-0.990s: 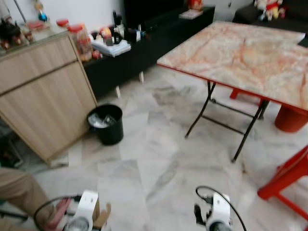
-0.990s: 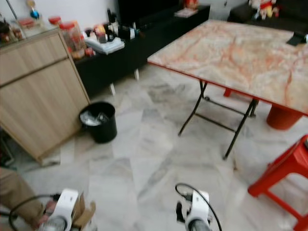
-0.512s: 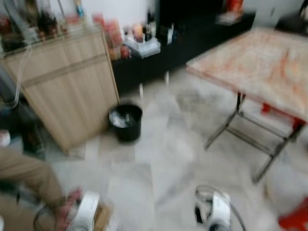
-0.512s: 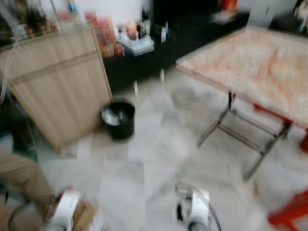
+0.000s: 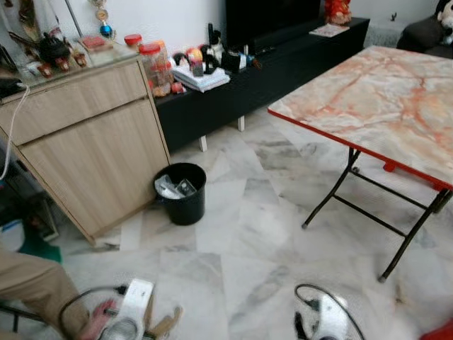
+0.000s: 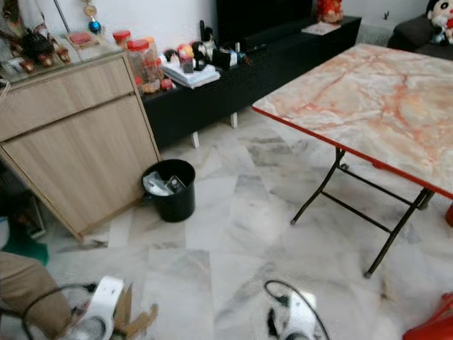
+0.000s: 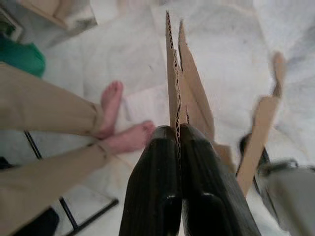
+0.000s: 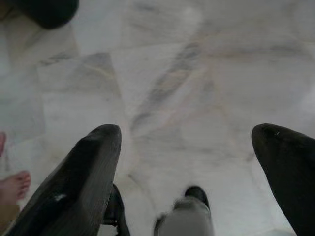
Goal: Picking trash to rubbish bin
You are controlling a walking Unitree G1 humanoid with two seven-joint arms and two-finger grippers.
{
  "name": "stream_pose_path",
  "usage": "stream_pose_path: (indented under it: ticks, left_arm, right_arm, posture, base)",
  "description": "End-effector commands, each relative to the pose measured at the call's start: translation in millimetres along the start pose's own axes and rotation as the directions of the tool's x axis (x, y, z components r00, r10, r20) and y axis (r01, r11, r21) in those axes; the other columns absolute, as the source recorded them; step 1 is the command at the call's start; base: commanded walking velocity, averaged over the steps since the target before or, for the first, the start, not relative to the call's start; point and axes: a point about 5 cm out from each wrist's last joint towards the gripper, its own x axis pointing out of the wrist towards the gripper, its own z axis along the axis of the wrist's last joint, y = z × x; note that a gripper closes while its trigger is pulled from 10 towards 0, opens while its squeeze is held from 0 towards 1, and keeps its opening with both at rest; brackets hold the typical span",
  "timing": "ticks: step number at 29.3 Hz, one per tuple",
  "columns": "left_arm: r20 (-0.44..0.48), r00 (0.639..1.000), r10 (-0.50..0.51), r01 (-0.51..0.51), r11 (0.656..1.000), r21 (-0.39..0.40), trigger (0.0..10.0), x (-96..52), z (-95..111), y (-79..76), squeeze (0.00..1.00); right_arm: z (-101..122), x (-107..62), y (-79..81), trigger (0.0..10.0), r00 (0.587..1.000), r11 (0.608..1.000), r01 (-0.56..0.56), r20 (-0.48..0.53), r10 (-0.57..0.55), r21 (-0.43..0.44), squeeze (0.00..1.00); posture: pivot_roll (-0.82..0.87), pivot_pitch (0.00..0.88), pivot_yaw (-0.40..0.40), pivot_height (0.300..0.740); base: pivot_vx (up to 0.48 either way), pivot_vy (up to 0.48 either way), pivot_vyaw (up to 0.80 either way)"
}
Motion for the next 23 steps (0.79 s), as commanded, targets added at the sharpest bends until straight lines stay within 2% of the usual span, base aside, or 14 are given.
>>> stream_pose_path:
  ticks: [1, 8, 23]
  left_arm:
    - [0.008, 1.0, -0.004, 0.004, 1.0, 0.011, 10.0, 0.7, 3.5, -2.4, 0.0]
    - [0.007, 1.0, -0.002, 0.001, 1.0, 0.009, 10.0, 0.5, 2.5, -2.0, 0.0]
    - [0.006, 1.0, -0.004, 0.004, 1.0, 0.006, 10.0, 0.4, 2.3, -3.8, 0.0]
  right_arm:
    - [2.3, 0.2, -5.9, 10.0, 1.0, 1.0, 0.016, 0.005, -0.016, -0.02, 0.0]
    - [0.9, 0.1, -4.6, 10.0, 1.0, 1.0, 0.009, -0.002, -0.009, -0.016, 0.0]
    - [0.3, -0.1, -5.9, 10.0, 1.0, 1.0, 0.008, -0.008, -0.009, -0.027, 0.0]
  posture:
    - [-0.1, 0.0, 0.07, 0.74]
    - [-0.1, 0.0, 0.067, 0.74]
    - [-0.1, 0.0, 0.06, 0.74]
  base:
    - [0.315, 0.0, 0.8]
    - [0.317, 0.0, 0.8]
    - [0.313, 0.0, 0.0]
